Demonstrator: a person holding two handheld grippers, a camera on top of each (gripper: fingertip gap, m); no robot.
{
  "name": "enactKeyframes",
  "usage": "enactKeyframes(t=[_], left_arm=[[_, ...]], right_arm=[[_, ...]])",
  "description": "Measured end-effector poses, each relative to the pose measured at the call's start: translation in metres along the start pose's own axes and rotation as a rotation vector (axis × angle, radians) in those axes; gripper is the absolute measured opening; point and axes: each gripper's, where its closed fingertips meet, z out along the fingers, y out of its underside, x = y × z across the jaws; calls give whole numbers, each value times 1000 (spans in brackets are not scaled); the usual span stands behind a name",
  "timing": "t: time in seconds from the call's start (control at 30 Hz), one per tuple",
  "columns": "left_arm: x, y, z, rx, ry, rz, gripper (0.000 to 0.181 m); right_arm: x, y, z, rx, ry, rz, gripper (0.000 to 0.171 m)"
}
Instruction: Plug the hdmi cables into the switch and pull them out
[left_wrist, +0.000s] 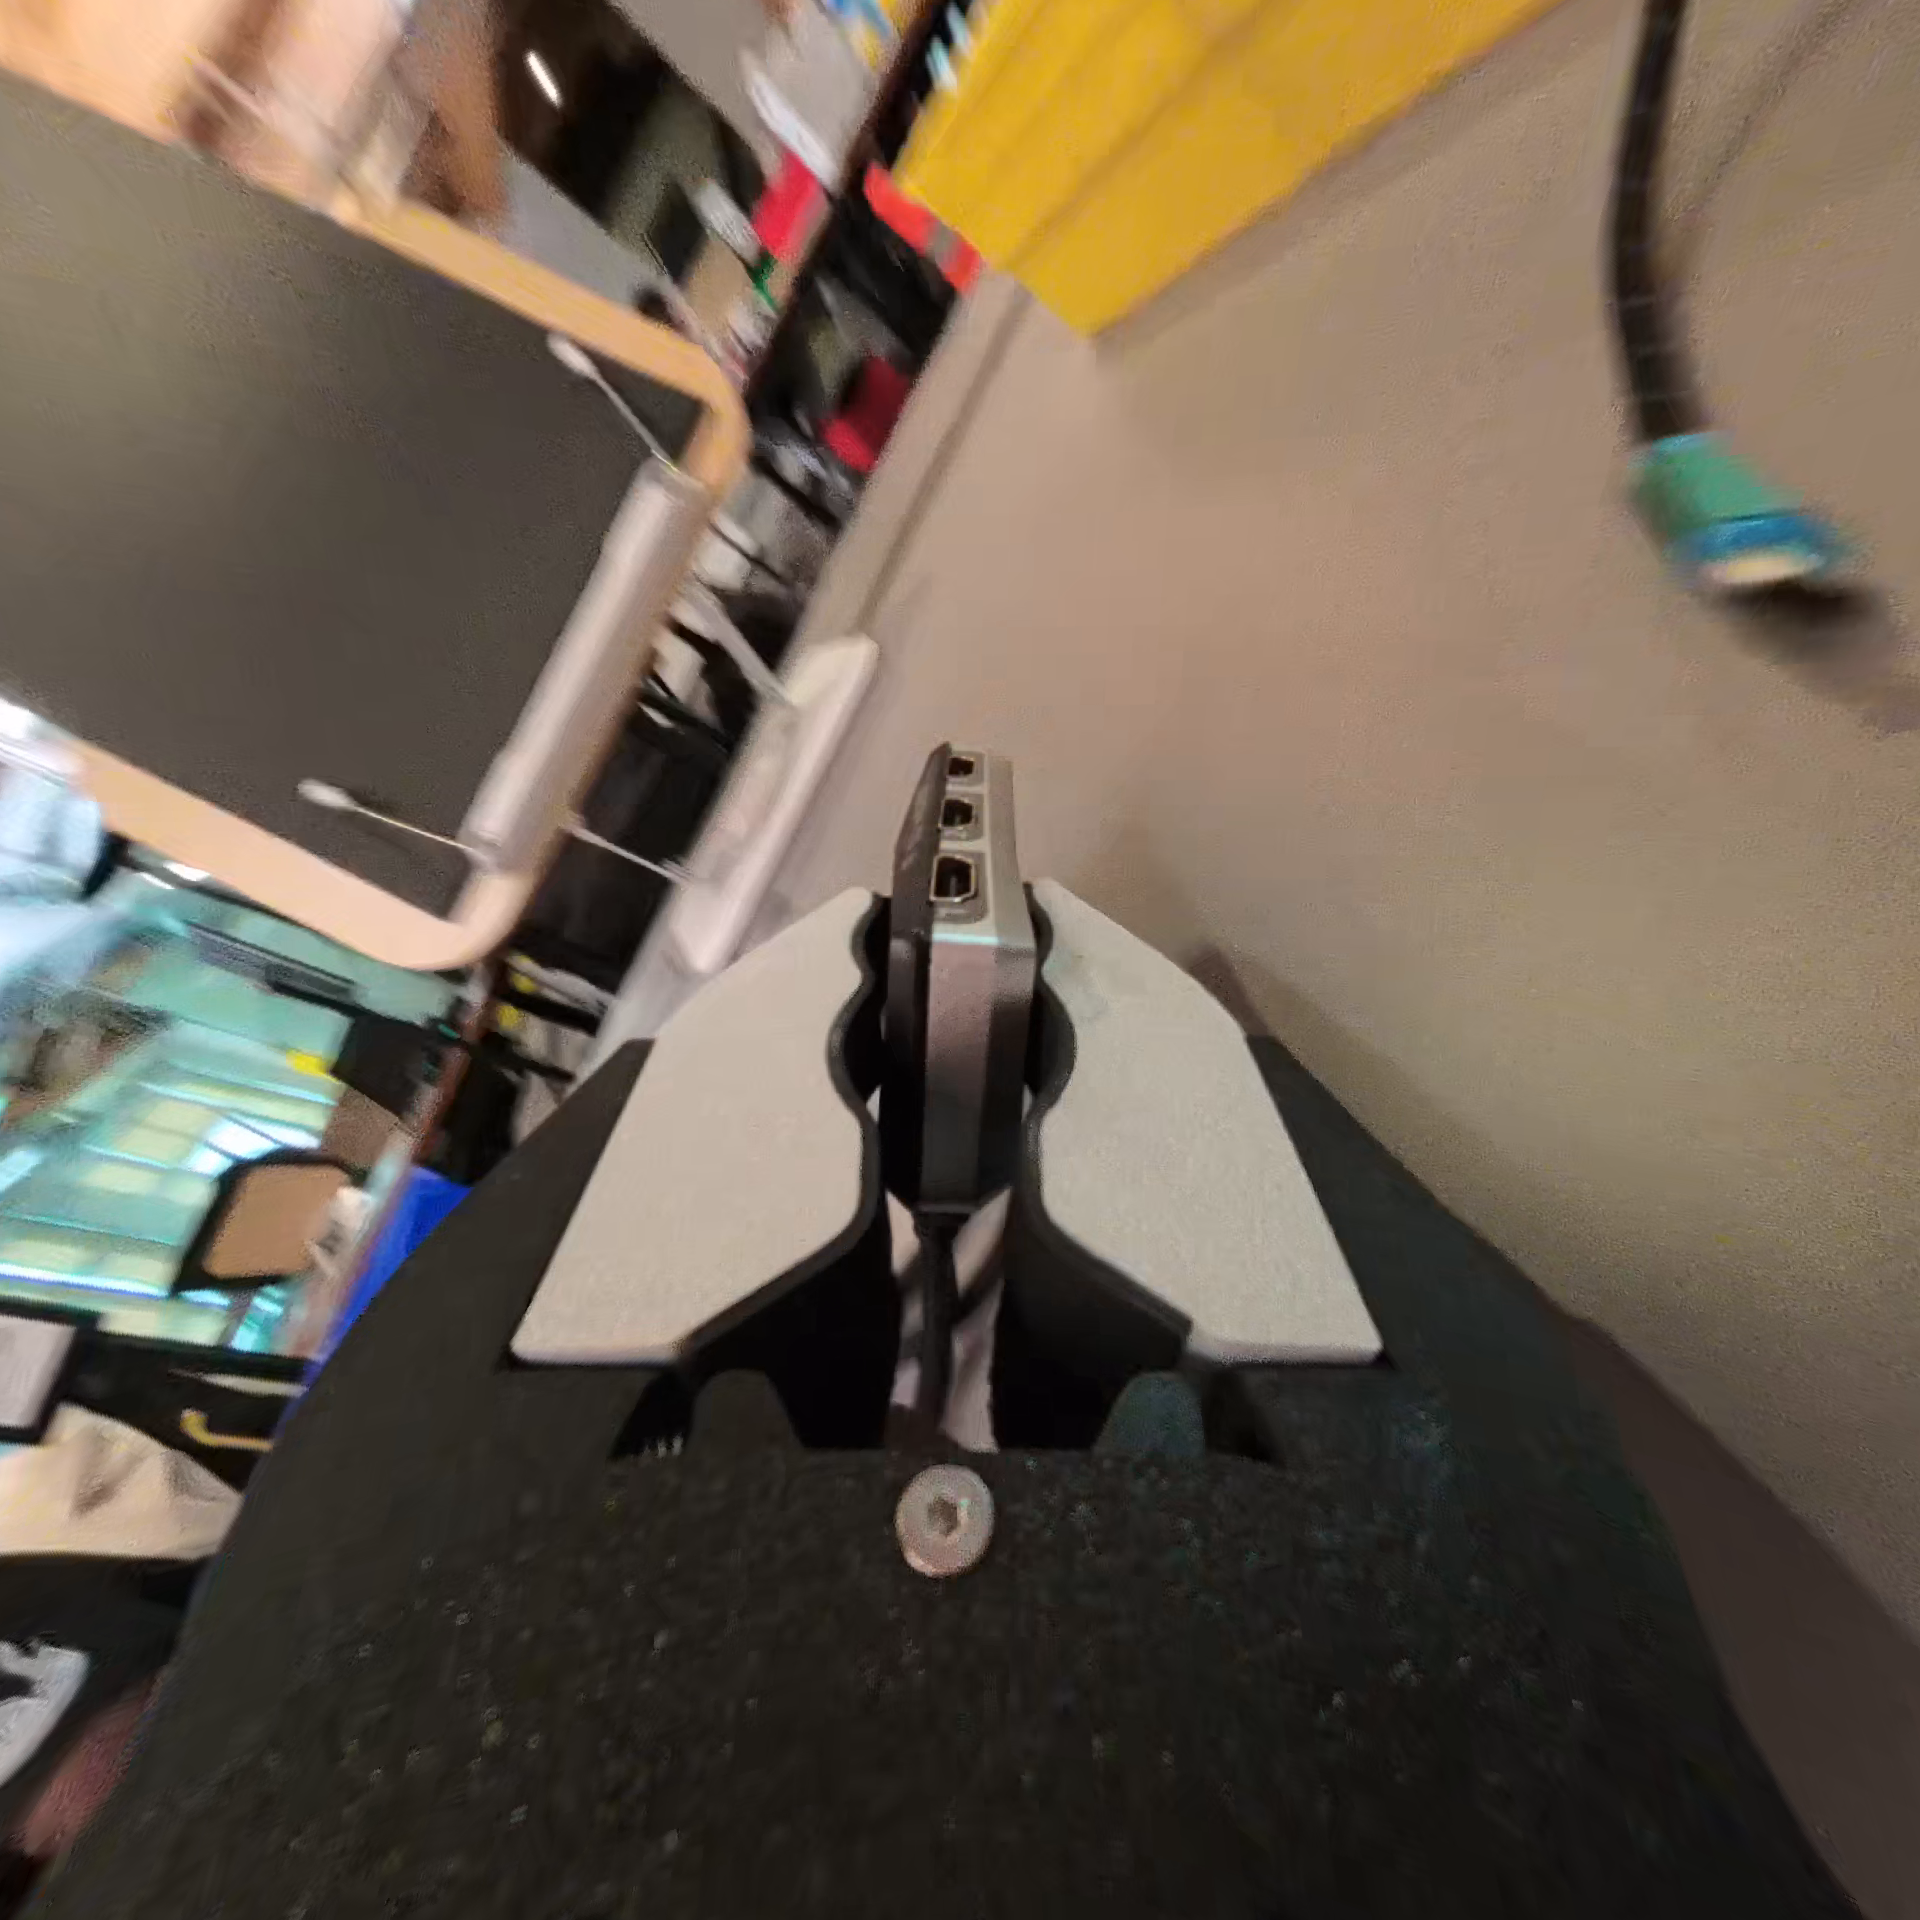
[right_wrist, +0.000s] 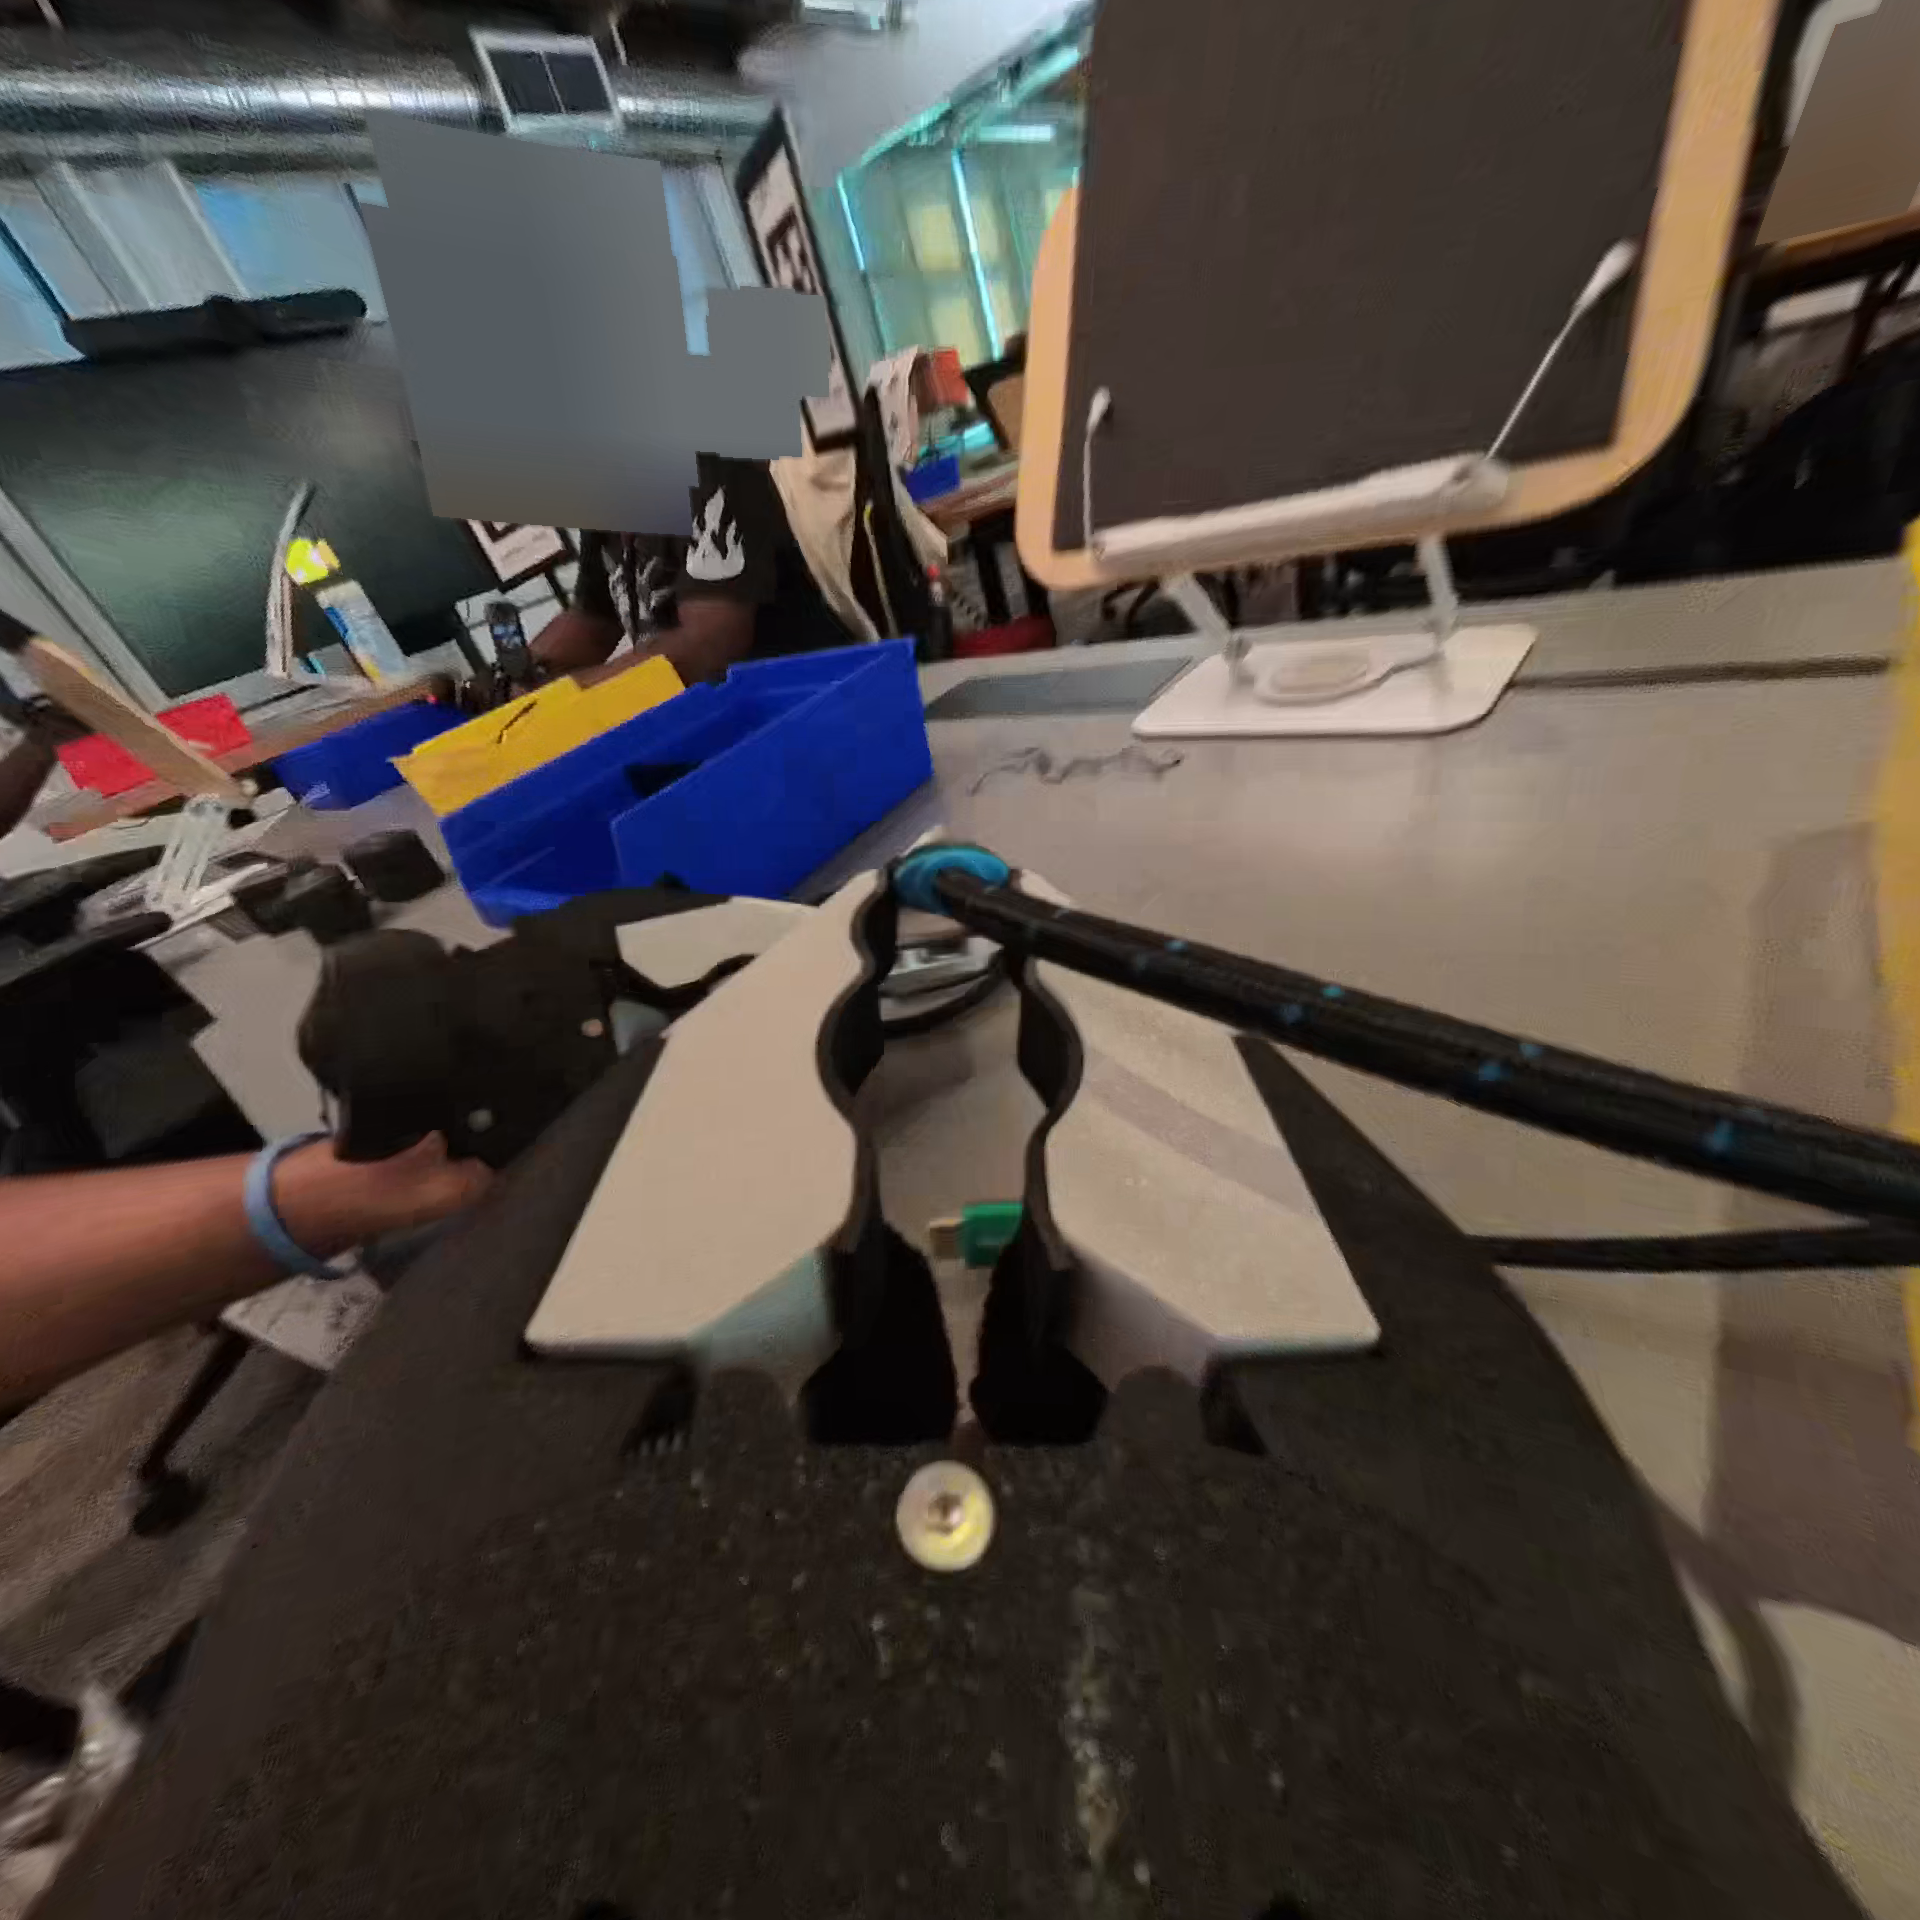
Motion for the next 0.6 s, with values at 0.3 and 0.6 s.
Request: enactKeyframes(t=[0.3, 0.6], left_arm=[[11, -14, -4, 30, 47, 90, 22], [15, -15, -7, 30, 56, 93, 23]], right_arm=[[-9, -49, -31, -103, -174, -6, 20], [16, -164, -32, 18, -275, -40, 19]])
